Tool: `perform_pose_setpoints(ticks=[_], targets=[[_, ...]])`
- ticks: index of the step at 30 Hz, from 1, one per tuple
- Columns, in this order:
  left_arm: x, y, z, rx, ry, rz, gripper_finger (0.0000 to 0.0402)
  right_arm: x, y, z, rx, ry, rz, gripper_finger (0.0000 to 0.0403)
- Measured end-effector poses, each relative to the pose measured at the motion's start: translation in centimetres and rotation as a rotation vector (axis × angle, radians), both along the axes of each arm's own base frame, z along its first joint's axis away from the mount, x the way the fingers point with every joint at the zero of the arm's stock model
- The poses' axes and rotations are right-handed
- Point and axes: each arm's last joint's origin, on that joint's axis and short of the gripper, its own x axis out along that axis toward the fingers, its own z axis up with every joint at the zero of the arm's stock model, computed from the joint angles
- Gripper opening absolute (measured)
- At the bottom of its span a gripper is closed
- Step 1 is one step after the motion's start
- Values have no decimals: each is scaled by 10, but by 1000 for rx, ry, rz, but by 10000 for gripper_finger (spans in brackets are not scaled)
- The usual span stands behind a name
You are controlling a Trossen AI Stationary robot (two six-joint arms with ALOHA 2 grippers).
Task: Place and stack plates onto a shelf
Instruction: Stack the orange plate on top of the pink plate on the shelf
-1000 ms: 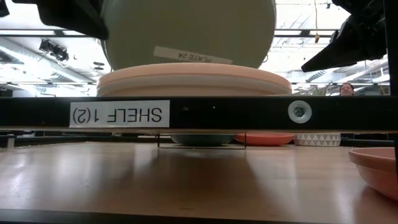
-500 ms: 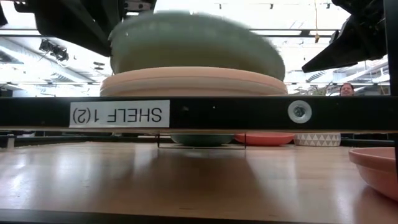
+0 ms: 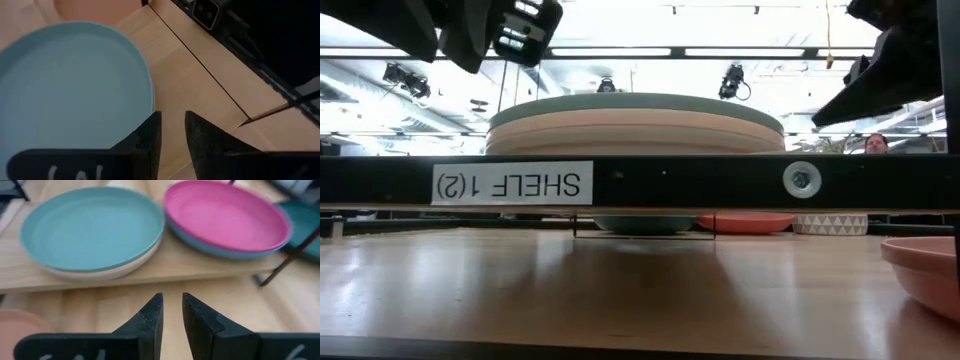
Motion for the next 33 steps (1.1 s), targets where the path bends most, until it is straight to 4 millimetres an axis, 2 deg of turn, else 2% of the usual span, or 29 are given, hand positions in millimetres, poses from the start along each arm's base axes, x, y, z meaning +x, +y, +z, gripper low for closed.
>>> perform_pose_setpoints(ticks=[7, 16, 21, 27, 33], targets=[[0, 0, 1, -71, 41, 85, 76, 0, 1, -1, 87, 26, 28, 78], [-13, 8, 17, -112, 71, 148, 64, -1, -5, -5, 47, 71, -10, 78], [-20, 19, 26, -96, -5, 106, 41, 5, -23, -7, -35, 104, -84, 78], [-38, 52, 24, -63, -61, 168, 13, 13, -50, -10, -105, 180, -155, 78], [-59, 77, 21, -82, -145, 213, 12, 23, -82, -12, -102, 255, -192, 73]])
